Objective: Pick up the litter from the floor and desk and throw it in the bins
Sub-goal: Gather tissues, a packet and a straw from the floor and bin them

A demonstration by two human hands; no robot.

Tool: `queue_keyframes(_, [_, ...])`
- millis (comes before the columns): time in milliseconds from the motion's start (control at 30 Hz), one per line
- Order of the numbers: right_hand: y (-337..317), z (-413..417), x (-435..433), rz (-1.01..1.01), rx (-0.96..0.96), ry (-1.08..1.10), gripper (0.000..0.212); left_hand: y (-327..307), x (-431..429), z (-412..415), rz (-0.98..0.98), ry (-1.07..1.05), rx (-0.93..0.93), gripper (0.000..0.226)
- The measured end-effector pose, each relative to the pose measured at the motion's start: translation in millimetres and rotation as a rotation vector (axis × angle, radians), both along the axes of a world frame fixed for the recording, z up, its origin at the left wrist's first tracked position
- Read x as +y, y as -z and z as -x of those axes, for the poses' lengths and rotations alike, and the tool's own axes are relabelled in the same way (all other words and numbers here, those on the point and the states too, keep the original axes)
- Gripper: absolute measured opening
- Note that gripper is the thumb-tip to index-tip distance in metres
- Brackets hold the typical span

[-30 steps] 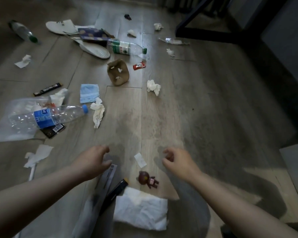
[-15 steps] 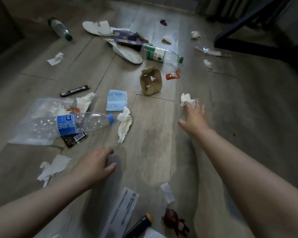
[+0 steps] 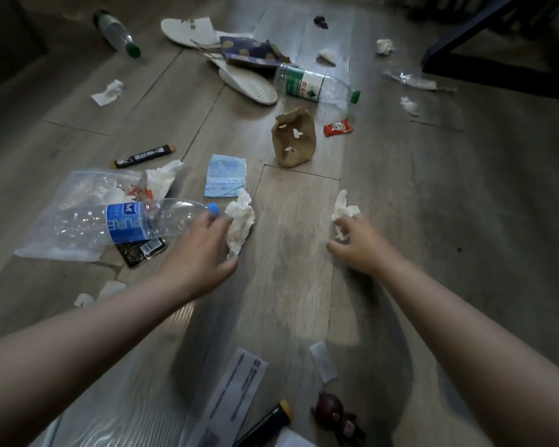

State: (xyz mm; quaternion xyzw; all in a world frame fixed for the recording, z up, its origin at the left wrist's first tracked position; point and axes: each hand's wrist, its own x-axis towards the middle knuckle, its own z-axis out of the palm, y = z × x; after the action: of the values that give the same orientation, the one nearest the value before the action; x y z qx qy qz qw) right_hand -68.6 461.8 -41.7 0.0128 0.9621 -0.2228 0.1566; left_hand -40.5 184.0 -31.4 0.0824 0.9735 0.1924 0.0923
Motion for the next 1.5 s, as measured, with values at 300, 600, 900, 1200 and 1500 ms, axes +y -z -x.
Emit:
queue_keyframes(300, [-16,-119,-10,0.062,-0.081,-0.206,0.025,15,26,28,0.119,0.024,-0.042,0.063])
queue_keyframes(600, [-16,-166,-19,0.084,-0.134,-0.254,0.018,1,12,-33,0.167,0.242,-0.046,0.023])
queue_keyframes(900, [-36,-190,-42,0.055,0.034,-0.25,0.039,-27,-66,-155,0.015,0.195,-0.081,0.022])
queue_keyframes(1200, [-26,-186,-52,-0.062,-0.156,-0.142,0.092,-10,-111,-181,0.249,-0.246,-0.311,0.07])
queue_keyframes(1500, [-15,-192,-49,-0.13,-0.265,-0.209,0.091,1,-87,-213,0.156,0.001,-0.351,0.081])
